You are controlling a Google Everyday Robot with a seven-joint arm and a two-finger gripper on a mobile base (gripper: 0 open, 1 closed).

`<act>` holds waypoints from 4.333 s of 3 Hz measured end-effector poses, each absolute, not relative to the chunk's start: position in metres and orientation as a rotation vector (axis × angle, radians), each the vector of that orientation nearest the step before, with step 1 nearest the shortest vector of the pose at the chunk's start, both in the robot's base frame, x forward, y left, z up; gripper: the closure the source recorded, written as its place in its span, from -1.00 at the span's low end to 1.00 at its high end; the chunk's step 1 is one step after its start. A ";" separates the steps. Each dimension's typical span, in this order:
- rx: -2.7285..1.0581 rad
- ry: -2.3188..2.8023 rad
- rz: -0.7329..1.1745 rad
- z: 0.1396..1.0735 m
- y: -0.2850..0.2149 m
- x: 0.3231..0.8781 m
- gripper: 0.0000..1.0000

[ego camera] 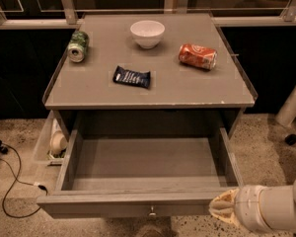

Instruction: Close top drawer

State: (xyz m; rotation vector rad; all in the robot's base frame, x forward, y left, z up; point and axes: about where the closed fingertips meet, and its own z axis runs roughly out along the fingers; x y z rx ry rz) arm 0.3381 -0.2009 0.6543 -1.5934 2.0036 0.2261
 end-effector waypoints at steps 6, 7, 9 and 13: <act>-1.629 1.947 0.138 0.652 -0.200 0.403 -0.27; -1.673 1.893 0.024 0.656 -0.208 0.484 0.21; -1.682 1.888 -0.008 0.654 -0.212 0.510 0.62; -1.683 1.888 -0.008 0.654 -0.212 0.510 -1.00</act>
Offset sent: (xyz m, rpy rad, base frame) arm 0.0001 0.0000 -0.0003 0.0002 0.0000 0.0002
